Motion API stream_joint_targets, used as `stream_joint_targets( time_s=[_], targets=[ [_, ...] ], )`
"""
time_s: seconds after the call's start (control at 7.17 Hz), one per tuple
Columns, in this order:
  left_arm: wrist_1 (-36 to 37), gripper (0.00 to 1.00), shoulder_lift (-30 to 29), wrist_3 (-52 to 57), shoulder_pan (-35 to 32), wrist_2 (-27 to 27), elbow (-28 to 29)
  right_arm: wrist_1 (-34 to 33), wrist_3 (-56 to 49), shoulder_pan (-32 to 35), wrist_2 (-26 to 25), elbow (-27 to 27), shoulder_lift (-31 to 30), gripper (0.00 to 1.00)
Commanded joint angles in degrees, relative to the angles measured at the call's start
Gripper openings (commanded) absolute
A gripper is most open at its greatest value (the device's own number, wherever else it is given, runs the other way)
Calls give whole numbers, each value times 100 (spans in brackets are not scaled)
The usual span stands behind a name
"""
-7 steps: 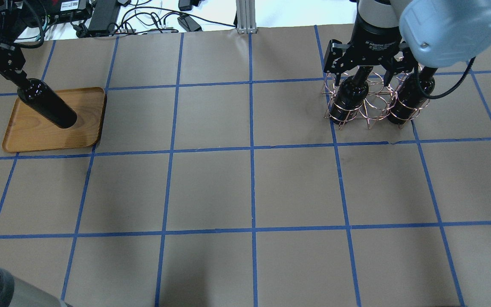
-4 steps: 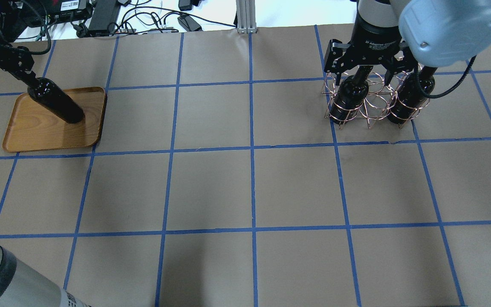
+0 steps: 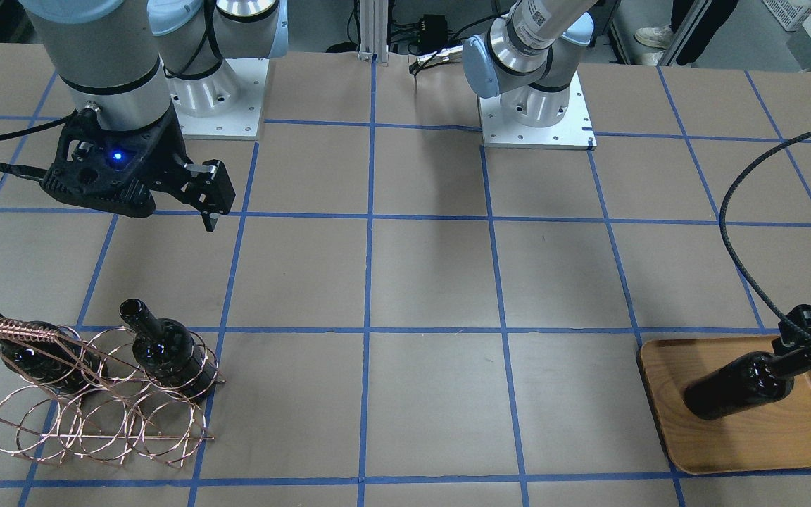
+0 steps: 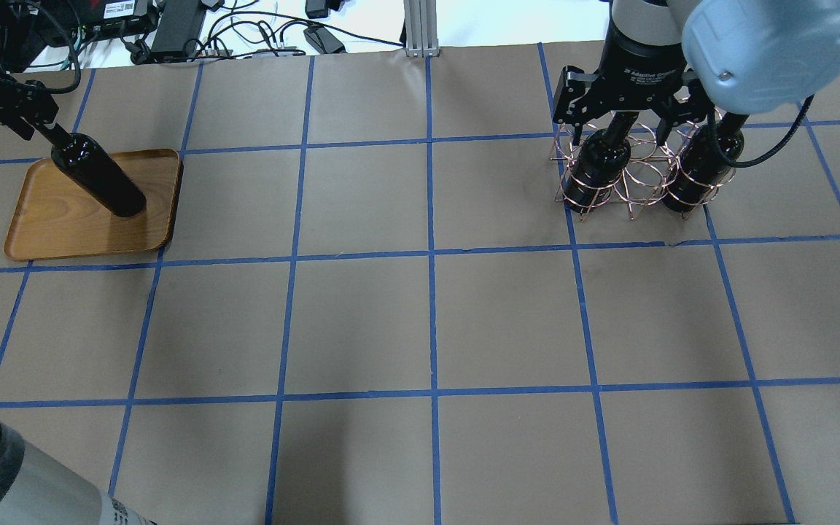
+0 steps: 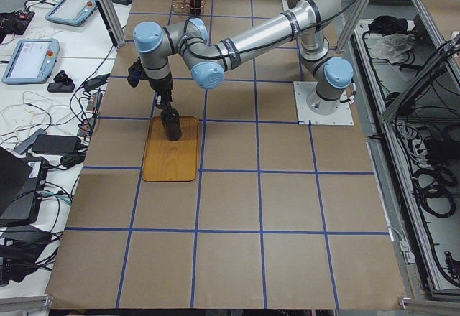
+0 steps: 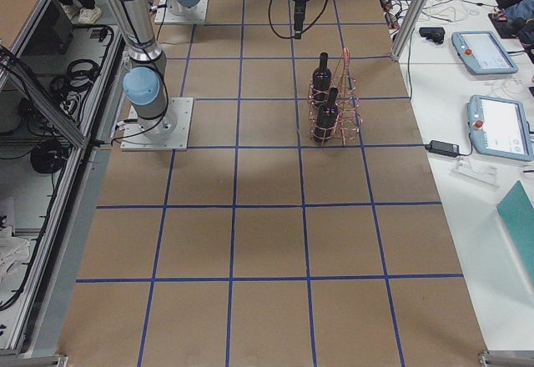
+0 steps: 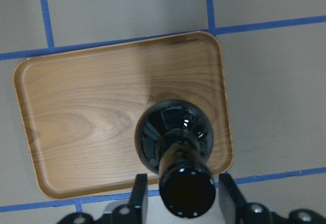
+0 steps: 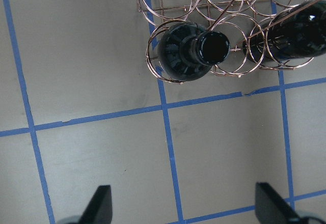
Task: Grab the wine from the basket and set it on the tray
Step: 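Lay the bottle down on the wooden tray with the left gripper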
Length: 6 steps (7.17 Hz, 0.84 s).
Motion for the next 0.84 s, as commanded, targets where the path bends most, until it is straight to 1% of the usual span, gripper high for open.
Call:
stream_joint_targets(
  time_s=[0.0,0.14,0.42,0.56,0.7],
  targets=[
    [-153,97,95,-12,43,-33,-4,59,0,41,1,19,0,100],
    [-337,97,270,-12,26,-7,-4,68,0,41,1,20,8,100],
    [-794,97,892,-125,-254,116,-13,68,0,41,1,28,0,100],
    [-1379,97,1278,-370,-638,151,-82,51,0,41,27,28,0,100],
    [-1498,97,1552,-703,-982,195,-92,42,0,41,27,28,8,100]
  ],
)
